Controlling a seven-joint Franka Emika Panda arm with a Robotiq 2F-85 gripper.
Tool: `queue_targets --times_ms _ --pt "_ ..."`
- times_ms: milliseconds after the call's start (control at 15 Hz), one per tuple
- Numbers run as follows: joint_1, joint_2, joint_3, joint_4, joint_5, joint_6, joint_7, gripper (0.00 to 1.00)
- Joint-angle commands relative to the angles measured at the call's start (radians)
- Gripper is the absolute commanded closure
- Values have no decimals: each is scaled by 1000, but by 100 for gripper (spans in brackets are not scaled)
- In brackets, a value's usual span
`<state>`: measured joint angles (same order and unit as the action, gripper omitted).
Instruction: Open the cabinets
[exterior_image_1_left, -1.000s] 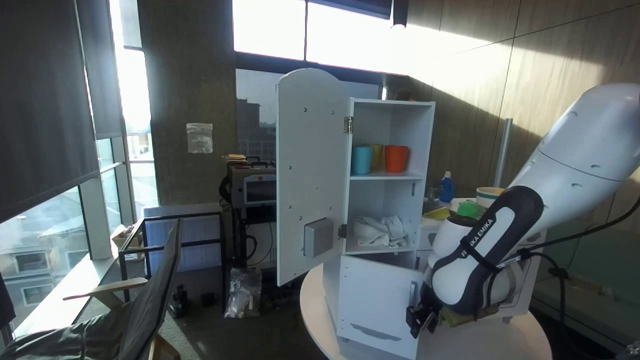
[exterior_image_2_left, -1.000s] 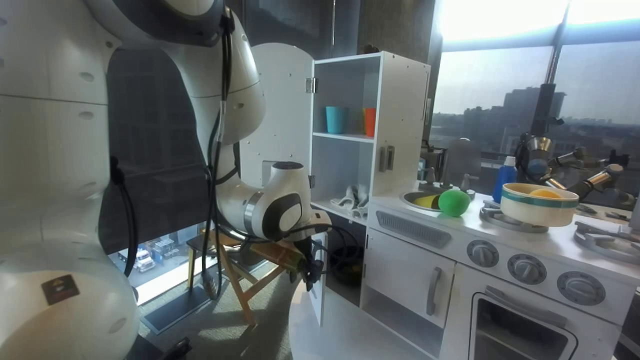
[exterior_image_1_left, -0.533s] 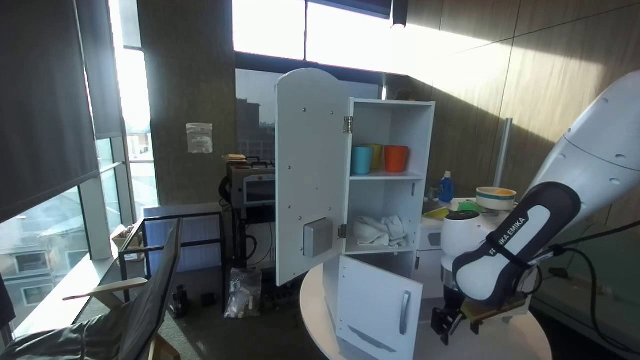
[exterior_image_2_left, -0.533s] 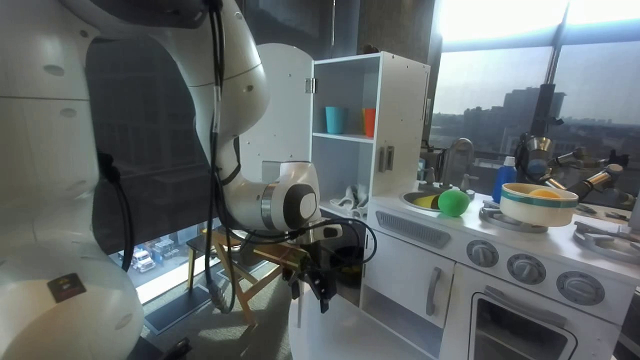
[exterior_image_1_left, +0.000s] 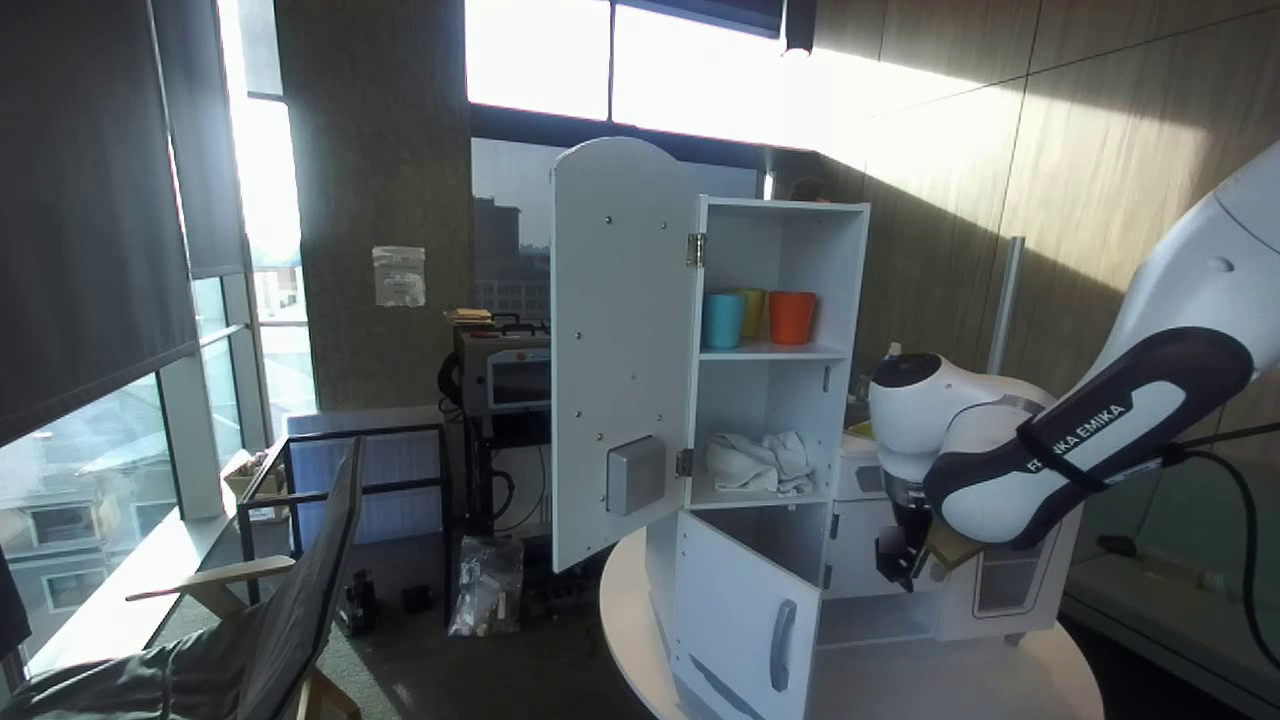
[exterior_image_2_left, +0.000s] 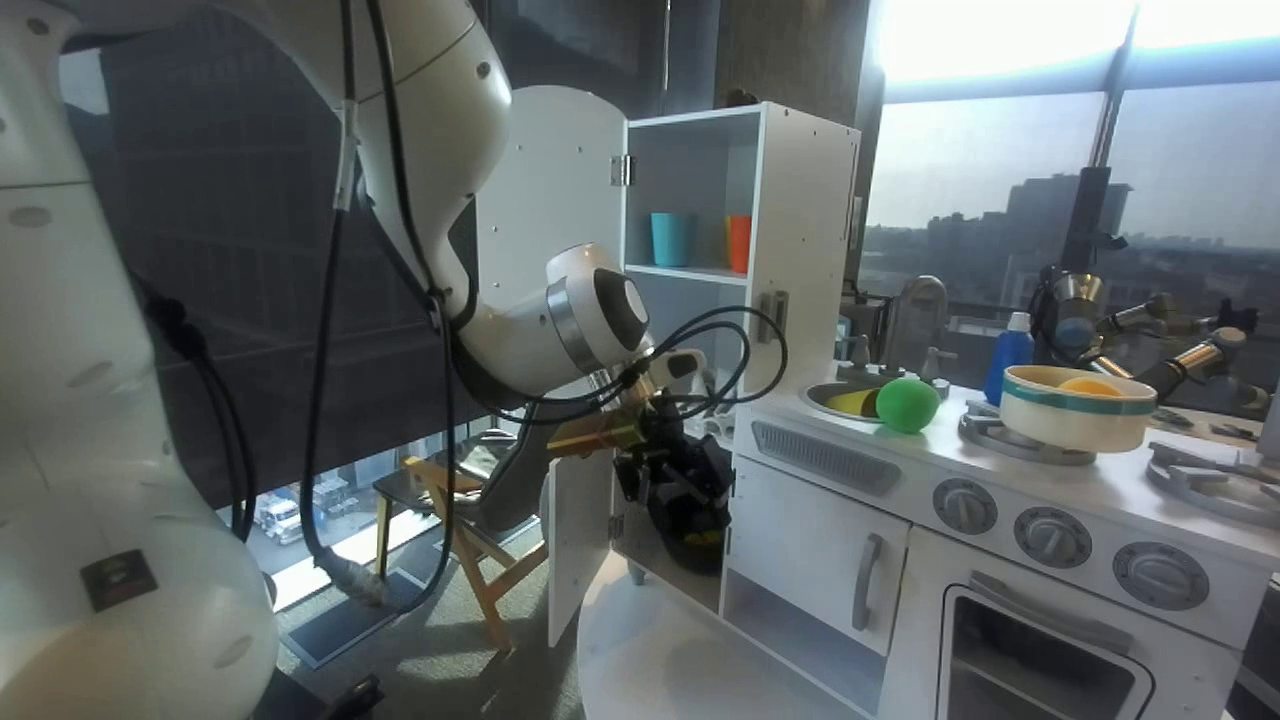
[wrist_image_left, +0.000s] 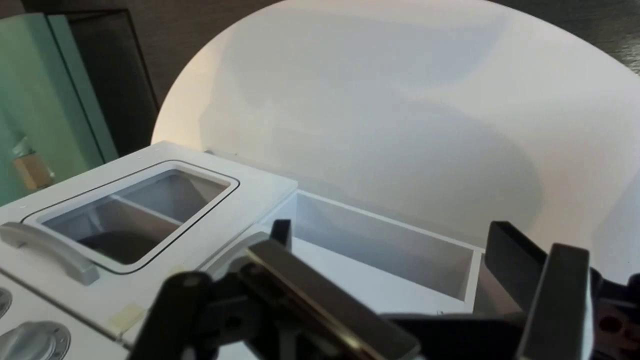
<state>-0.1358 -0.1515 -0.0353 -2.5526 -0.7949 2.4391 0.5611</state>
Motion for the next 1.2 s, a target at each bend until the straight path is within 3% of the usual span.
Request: queue_targets --times_ms 0,533,1133 --pt "44 33 68 74 -92 -109 28 0" --pt "159 123 121 108 -97 -9 -30 0" --pt "235 169 155 93 74 305 -132 0"
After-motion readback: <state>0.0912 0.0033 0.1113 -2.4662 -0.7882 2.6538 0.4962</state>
